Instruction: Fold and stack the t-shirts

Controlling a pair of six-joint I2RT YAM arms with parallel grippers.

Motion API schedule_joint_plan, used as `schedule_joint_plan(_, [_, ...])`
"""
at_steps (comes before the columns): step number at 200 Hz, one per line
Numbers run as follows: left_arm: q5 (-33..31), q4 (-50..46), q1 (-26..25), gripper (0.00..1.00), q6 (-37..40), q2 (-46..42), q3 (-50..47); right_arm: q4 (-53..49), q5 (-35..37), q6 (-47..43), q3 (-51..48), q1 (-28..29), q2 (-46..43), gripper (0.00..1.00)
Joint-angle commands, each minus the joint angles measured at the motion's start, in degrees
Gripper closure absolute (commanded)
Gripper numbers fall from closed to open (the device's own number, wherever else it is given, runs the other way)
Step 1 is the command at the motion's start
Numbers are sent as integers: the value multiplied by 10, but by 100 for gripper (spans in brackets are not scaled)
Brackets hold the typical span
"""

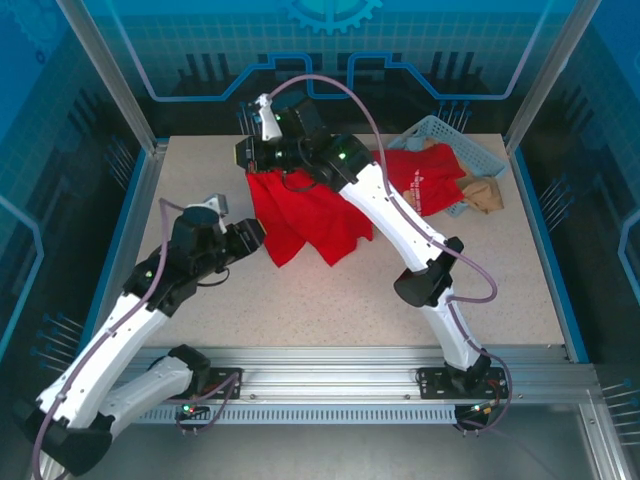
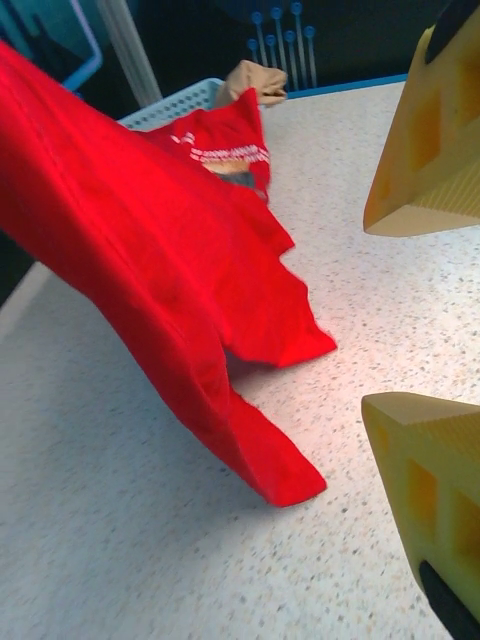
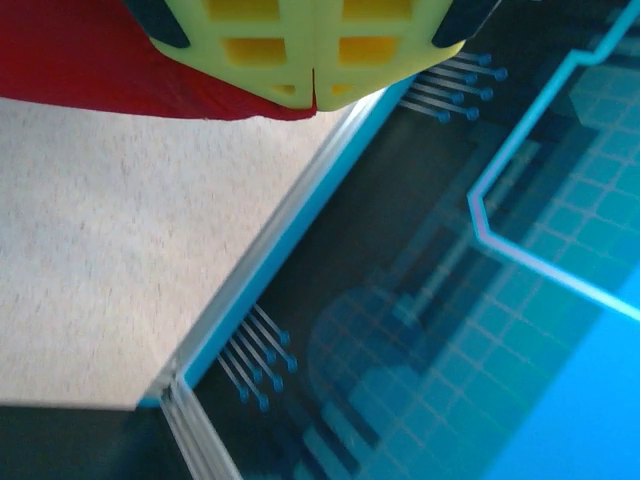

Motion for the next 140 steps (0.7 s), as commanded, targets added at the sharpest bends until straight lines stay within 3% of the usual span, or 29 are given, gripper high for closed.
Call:
schedule_joint_plan(1, [-65, -32, -2, 54, 8, -26, 2, 95, 40, -13, 2, -8, -62, 100])
schedule_joint_plan(42, [-73, -37, -2, 54, 17, -19, 8, 169, 80, -48, 21, -63, -125, 100])
schedule_joint_plan(103, [-38, 10, -2, 54, 14, 49, 30, 302, 13, -38, 45, -181, -183, 100])
schedule_joint_plan(140, [-44, 21, -2, 53, 10, 63, 42, 247, -22, -6, 32, -179, -181, 100])
